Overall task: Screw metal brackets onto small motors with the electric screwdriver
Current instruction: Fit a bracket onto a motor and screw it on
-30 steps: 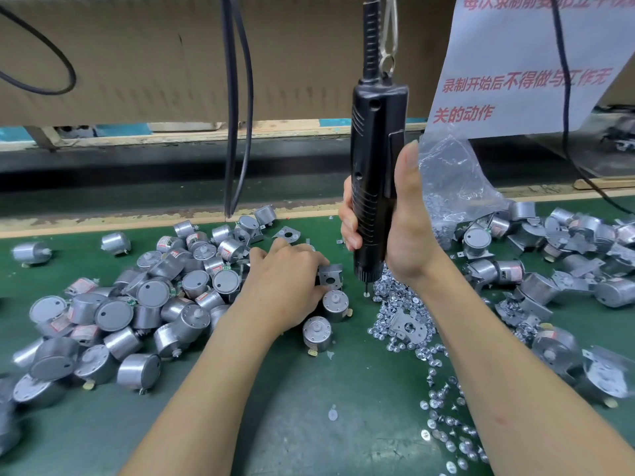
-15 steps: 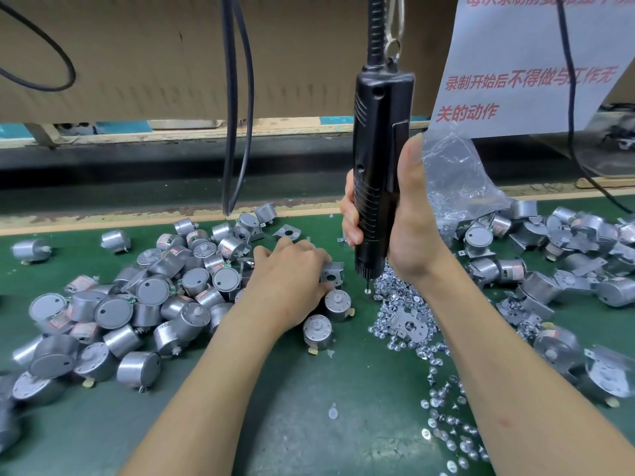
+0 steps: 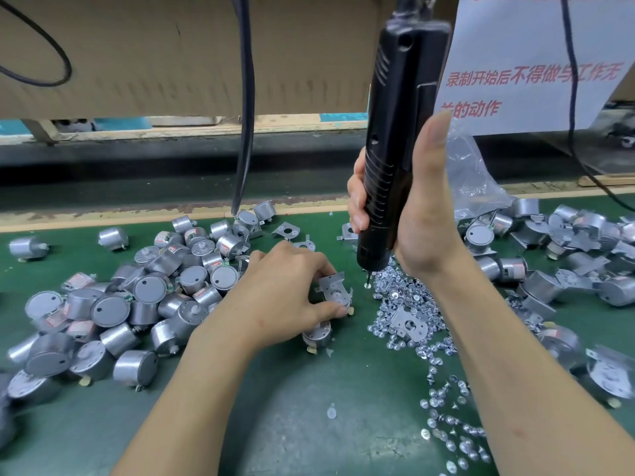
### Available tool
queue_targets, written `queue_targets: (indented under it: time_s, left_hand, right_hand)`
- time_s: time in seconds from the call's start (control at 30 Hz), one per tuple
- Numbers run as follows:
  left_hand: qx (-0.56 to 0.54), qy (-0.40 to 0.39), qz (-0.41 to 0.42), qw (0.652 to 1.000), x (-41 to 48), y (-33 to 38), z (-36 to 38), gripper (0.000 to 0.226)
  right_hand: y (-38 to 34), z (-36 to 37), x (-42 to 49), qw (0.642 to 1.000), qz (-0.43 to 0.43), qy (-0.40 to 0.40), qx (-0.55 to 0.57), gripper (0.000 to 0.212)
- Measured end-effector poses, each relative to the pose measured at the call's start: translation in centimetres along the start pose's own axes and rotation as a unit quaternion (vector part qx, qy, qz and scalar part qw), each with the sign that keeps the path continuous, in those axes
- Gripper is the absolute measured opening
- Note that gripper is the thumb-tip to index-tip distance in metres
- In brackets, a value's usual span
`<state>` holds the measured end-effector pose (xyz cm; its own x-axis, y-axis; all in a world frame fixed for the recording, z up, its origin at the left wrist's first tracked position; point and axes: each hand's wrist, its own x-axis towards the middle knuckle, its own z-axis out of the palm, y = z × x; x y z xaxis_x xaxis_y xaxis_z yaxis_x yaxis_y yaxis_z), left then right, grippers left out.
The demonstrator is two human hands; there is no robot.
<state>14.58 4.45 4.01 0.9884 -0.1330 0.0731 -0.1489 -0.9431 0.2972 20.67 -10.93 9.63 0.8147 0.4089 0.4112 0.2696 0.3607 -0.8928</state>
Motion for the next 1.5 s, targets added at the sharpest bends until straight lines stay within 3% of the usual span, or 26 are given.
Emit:
queue_targets:
  time_s: [0.27, 0.47, 0.67, 1.1, 1.33, 1.43, 1.5]
  left_hand:
    - [-0.002, 0.006, -0.005, 1.000, 0.0, 0.0, 0.1, 0.049]
    - [0.015, -0.020, -0.018, 1.000, -0.2, 0.4, 0.1, 0.068]
    - [0.043, -0.034, -0.026, 0.998, -0.5, 0.6, 0.4, 0.048]
    - [0.028, -0.012, -0.008, 0.999, -0.6, 1.0, 0.4, 0.027]
    - [0.030, -0.010, -0.012, 0.999, -0.4, 1.1, 0.4, 0.024]
    - [0.036, -0.014, -0.017, 0.999, -0.5, 1.2, 0.3, 0.036]
    - [0.029, -0.008, -0.013, 0.999, -0.4, 1.1, 0.4, 0.024]
  right_hand:
    - [-0.1, 0.5, -0.4, 0.999, -0.001, -0.028, 0.039, 0.080]
    - [0.1, 0.9, -0.6, 0.998, 0.012, -0.039, 0.052, 0.079]
    - [0.1, 1.0, -0.6, 0.998, 0.021, -0.045, 0.047, 0.082]
    - [0.0, 1.1, -0.7, 0.996, 0.018, -0.053, 0.064, 0.079]
    - [-0.4, 0.9, -0.8, 0.996, 0.000, -0.052, 0.070, 0.076]
    - [-0.2, 1.2, -0.9, 0.996, 0.006, -0.055, 0.072, 0.076]
    - [0.0, 1.4, -0.9, 0.996, 0.012, -0.057, 0.070, 0.078]
